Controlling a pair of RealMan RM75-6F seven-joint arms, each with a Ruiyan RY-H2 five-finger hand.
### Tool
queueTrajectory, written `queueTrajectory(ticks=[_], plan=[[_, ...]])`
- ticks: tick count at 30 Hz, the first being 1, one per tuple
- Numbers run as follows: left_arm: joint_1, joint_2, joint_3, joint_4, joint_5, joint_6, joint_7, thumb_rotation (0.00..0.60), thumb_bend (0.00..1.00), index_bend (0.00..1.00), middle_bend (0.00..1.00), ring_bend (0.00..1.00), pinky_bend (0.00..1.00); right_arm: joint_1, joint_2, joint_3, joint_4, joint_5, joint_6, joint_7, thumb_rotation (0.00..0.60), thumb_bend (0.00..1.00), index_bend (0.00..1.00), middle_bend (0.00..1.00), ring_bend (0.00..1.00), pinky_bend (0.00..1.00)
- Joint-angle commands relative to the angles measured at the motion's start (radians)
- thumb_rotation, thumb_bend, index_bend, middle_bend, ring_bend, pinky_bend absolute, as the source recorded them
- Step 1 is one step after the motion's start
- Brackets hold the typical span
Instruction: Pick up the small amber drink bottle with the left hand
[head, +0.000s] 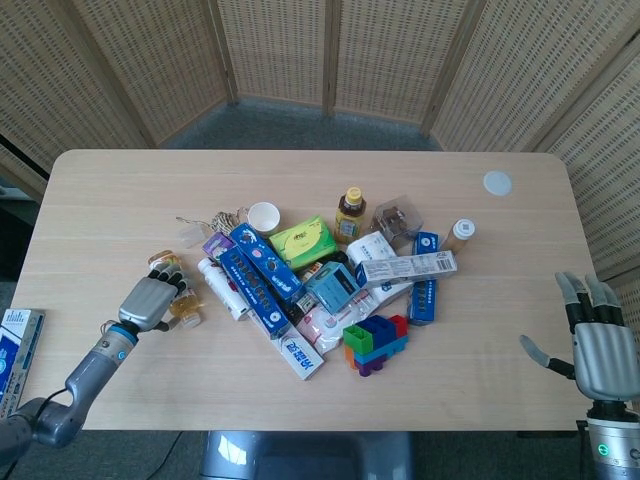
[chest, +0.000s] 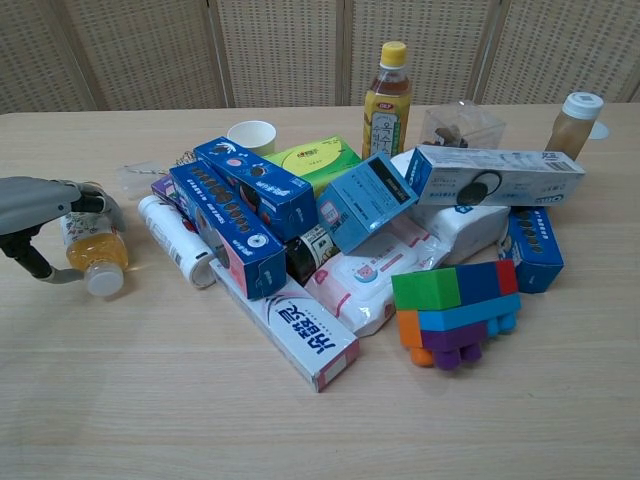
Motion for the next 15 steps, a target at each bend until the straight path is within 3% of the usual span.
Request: queueTrajectory(ticks=[1, 3, 5, 15], plan=[[-0.013, -0.001, -0.001, 0.011, 0.003, -0.013, 0.012, 0.600, 0.35, 0.14, 0.13, 0.15, 0.04, -0.003, 0.001, 0.000, -0.001, 0.002, 0.003, 0.000, 0.000, 0.19, 0.00, 0.12, 0.00, 0.00], [-0.020, -0.007, -0.004, 0.022, 0.004, -0.018, 0.015, 0.600, 0.35, 0.06, 0.03, 0.04, 0.00, -0.005, 0.003, 0.000, -0.002, 0.003, 0.005, -0.001, 0.000, 0.19, 0.00, 0.12, 0.00, 0.00], [-0.029, -0.015, -0.008, 0.038, 0.004, -0.025, 0.019, 0.600, 0.35, 0.02, 0.00, 0.00, 0.00, -0.007, 0.004, 0.000, -0.003, 0.004, 0.007, -0.002, 0.000, 0.19, 0.00, 0.12, 0.00, 0.00], [-0.050, -0.023, -0.016, 0.065, 0.011, -0.030, 0.010, 0.600, 0.35, 0.00, 0.00, 0.00, 0.00, -0.012, 0.007, 0.003, -0.009, 0.006, 0.014, -0.007, 0.000, 0.19, 0.00, 0.12, 0.00, 0.00]])
